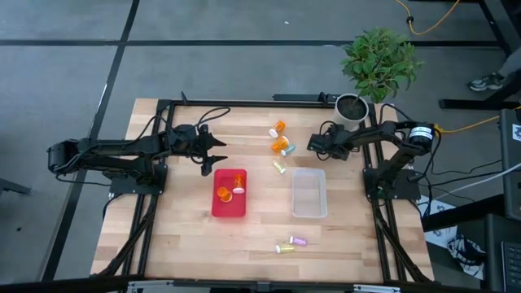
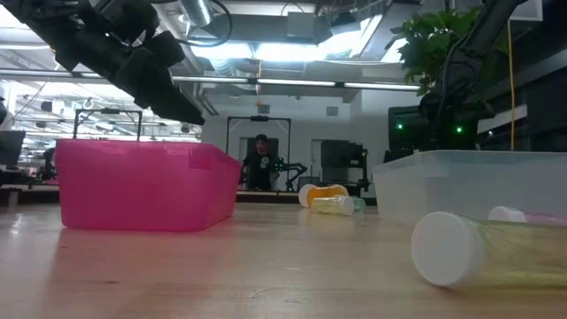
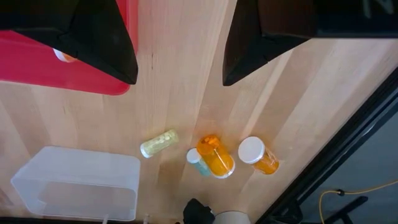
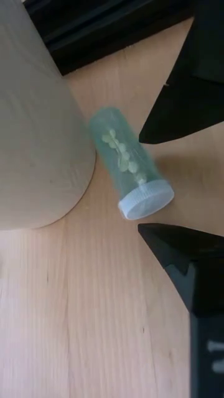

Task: Pick and place medicine bottles into bin by pill shape (circle, oval)
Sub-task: Put the small blue pill bottle into the white bin

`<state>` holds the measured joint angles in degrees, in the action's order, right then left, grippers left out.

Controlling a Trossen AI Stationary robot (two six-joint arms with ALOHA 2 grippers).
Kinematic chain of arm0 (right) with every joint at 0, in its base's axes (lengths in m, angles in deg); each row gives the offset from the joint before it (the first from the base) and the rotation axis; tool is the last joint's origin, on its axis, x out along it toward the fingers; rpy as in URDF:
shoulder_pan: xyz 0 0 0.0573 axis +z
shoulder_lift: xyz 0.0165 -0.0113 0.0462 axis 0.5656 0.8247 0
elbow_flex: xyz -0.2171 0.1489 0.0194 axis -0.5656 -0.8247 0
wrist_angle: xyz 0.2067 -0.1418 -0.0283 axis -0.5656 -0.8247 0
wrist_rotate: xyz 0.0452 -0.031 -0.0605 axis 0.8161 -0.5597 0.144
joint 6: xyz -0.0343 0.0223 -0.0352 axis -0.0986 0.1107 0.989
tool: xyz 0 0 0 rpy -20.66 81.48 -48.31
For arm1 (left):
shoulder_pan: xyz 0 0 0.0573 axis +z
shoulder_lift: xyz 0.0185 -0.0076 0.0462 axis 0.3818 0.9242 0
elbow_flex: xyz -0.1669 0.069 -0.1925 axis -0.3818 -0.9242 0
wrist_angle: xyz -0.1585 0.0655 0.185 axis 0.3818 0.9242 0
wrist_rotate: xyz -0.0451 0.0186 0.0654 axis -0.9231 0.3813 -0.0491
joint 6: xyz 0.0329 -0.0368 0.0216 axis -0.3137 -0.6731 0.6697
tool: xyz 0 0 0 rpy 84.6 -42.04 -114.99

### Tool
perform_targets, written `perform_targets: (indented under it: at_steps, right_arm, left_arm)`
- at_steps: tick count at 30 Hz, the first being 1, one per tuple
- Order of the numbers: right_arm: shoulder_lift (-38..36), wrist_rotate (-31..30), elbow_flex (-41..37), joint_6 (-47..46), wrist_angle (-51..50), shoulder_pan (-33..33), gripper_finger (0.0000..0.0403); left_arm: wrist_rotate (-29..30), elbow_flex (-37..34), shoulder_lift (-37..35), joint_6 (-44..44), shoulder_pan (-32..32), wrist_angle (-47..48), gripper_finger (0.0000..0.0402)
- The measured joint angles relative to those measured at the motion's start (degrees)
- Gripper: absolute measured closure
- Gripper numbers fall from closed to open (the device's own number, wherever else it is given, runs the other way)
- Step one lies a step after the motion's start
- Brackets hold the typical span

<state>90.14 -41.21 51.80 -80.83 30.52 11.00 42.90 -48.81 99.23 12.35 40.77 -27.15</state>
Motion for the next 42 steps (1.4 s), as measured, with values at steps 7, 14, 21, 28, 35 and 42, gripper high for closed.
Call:
perform_targets:
  at_steps: [7, 14, 21, 28, 35, 42]
  right_arm:
    - [0.0, 0.33, 0.13, 0.84, -1.8, 0.0, 0.0178]
    - [0.0, 0.42, 0.11, 0.66, -4.72, 0.0, 0.0178]
    - [-0.16, 3.39, 0.2, 3.88, -4.83, 0.07, 0.0178]
    - [-3.95, 6.59, -0.05, 2.56, -5.99, 3.9, 0.0178]
    - [-8.63, 2.05, -0.02, 0.52, -7.96, 4.61, 0.0178]
    - [-8.63, -3.15, 0.0, -0.84, -7.67, 2.1, 0.0178]
  left_arm:
    - [0.0, 0.0, 0.0, 0.0, 0.0, 0.01, 0.0172]
    - [0.0, 0.0, 0.0, 0.0, 0.0, 0.0, 0.0172]
    - [0.0, 0.0, 0.0, 0.0, 0.0, 0.02, 0.0172]
    - [0.0, 0.0, 0.02, 0.0, 0.0, 0.02, 0.0172]
    - [-0.01, 0.0, 0.0, 0.01, 0.0, 0.03, 0.0172]
    - [0.0, 0.0, 0.02, 0.0, 0.0, 0.22, 0.0172]
